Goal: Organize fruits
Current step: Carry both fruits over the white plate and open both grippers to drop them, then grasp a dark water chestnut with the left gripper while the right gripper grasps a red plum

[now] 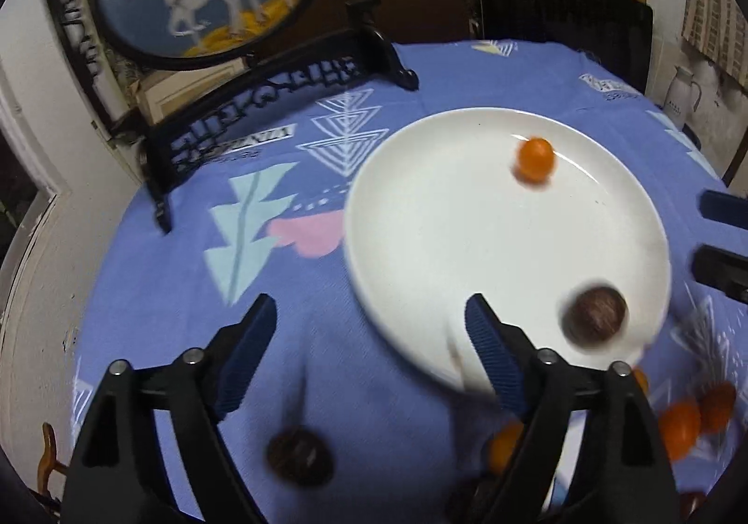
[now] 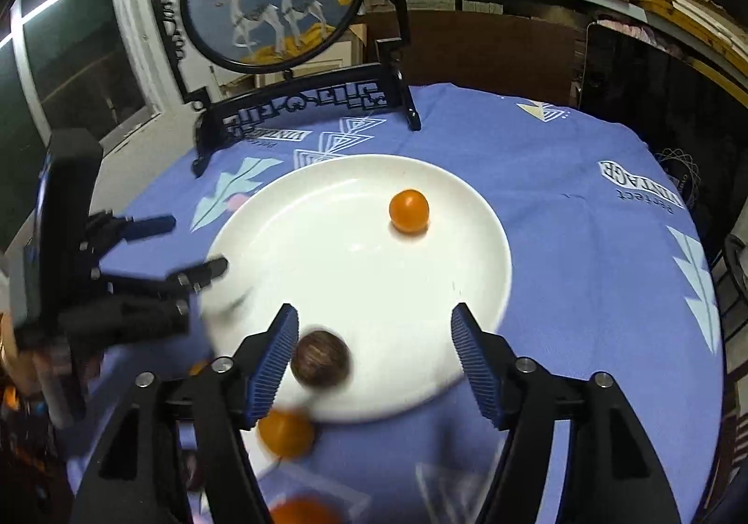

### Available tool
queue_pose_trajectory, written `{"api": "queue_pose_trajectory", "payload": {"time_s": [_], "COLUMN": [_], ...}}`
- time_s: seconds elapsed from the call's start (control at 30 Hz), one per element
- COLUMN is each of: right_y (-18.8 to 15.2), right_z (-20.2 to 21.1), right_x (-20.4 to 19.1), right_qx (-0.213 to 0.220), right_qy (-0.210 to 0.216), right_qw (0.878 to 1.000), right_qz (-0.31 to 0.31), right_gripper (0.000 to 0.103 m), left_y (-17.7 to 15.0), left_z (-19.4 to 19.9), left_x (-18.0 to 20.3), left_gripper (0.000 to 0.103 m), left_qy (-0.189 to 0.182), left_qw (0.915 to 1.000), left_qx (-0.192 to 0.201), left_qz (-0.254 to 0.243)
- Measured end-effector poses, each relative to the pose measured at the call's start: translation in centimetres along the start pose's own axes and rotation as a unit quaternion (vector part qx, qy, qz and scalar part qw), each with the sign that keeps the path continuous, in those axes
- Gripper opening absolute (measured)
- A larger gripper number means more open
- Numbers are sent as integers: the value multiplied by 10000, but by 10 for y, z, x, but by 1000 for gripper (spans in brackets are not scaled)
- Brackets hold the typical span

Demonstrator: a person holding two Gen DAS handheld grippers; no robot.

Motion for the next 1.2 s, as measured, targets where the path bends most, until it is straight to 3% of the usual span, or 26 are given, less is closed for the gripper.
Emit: {"api": "queue_pose_trajectory", "payload": {"time_s": [0.23, 0.33, 0.5, 0.6, 0.67, 0.77, 0.83, 0.93, 0.97, 1.0, 1.2], "right_y": [-91, -131, -173, -179, -181, -185, -187, -187, -187, -187, -183], "right_z": [68, 87, 83, 72, 64, 54, 52, 52, 53, 54, 62], "right_x": [-59, -81, -85, -81, -79, -78, -80, -81, -82, -81, -77], "right_qx": [-216, -357, -763, -873, -936, -1121, -1137, -1114, -1111, -1111, -1017], "right_qy": [265, 415, 305, 234, 253, 316, 396, 373, 372, 357, 321], "right_qw": [9960, 9919, 9887, 9886, 9890, 9867, 9862, 9862, 9864, 9866, 9888], "right_qz": [820, 1143, 1257, 1205, 1117, 1130, 1139, 1163, 1154, 1145, 1049], "right_gripper": [73, 73, 73, 72, 69, 47, 37, 37, 36, 36, 36], "left_y": [-72, -108, -155, -163, -163, -159, -155, -151, -150, -150, -149], "left_z": [59, 77, 87, 80, 71, 58, 53, 52, 56, 58, 79], "left_x": [-10, -5, 14, 21, 22, 23, 24, 33, 38, 40, 36], "left_gripper": [88, 88, 88, 88, 88, 88, 84, 63, 47, 43, 42], "left_qy": [-371, -620, -892, -966, -931, -942, -1012, -1208, -1289, -1345, -1456], "left_qw": [9982, 9961, 9934, 9932, 9939, 9940, 9934, 9910, 9902, 9893, 9884], "left_qx": [199, 115, -116, -270, -365, -491, -515, -552, -505, -519, -346], "left_qz": [-417, -609, -705, -593, -469, -247, -145, -143, -208, -231, -255]}}
Point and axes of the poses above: each gripper's, at about its wrist camera, not at the fingertips, and z roughly against the way its jaws point, x to its right, y to its top, the point moved 9 cm from there along -z, roughly the way its jaws point, and after that the axes turned 9 degrees about y, right-handed, at the moved point
